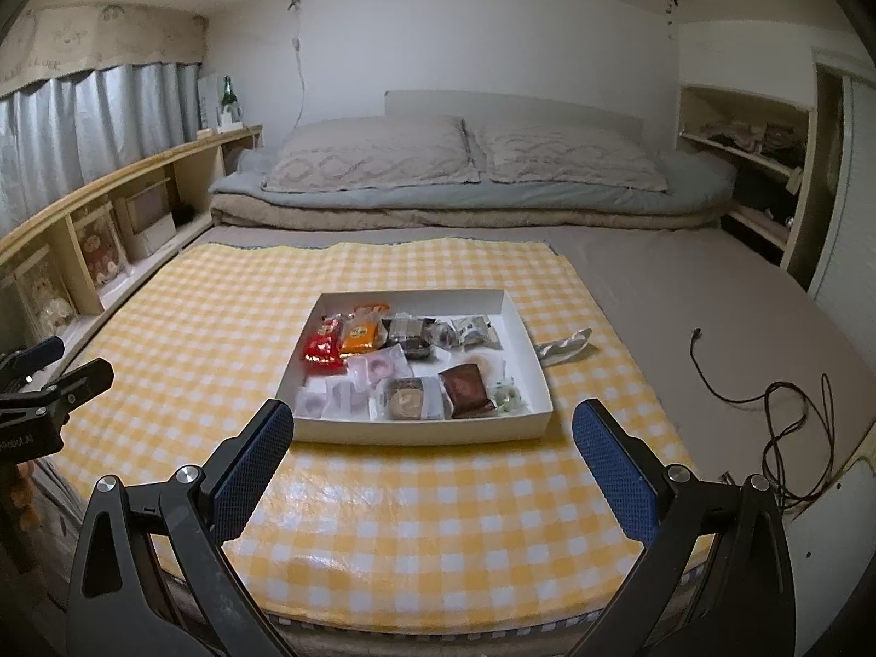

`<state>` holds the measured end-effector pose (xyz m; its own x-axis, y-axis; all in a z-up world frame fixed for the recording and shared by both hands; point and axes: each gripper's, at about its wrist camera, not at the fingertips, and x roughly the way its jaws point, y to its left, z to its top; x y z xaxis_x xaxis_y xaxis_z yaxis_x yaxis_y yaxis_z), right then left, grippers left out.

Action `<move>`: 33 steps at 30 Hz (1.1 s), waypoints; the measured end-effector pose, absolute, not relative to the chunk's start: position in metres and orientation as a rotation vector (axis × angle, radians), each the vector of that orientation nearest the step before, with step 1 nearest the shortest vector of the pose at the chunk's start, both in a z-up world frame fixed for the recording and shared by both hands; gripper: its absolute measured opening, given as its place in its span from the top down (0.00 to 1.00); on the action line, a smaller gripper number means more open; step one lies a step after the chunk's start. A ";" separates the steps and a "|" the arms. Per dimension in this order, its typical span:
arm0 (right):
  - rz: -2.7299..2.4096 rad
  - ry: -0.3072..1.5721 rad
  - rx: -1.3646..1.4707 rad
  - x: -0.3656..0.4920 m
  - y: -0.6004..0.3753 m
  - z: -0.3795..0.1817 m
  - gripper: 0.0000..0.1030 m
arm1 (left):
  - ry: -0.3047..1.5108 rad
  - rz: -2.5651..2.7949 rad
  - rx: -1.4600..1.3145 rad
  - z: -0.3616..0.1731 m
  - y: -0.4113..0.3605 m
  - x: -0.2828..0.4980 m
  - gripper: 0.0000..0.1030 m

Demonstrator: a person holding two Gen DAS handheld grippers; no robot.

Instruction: Organize snacks

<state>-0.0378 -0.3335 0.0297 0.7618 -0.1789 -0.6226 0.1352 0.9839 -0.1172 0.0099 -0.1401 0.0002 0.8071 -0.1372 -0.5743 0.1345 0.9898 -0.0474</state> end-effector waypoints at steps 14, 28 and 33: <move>-0.186 0.679 -0.120 -0.038 -0.321 0.016 0.00 | 0.614 -0.136 0.030 -0.014 -0.133 0.017 0.00; -0.190 0.662 -0.137 -0.038 -0.314 0.017 0.00 | 0.593 -0.141 0.042 -0.022 -0.129 0.012 0.00; -0.190 0.663 -0.136 -0.038 -0.314 0.017 0.00 | 0.590 -0.141 0.046 -0.022 -0.129 0.011 0.00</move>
<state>-0.0375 -0.3142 0.0172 0.7721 -0.2181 -0.5970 0.1317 0.9738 -0.1854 0.0111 -0.1292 -0.0216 0.8218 -0.1195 -0.5571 0.1458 0.9893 0.0028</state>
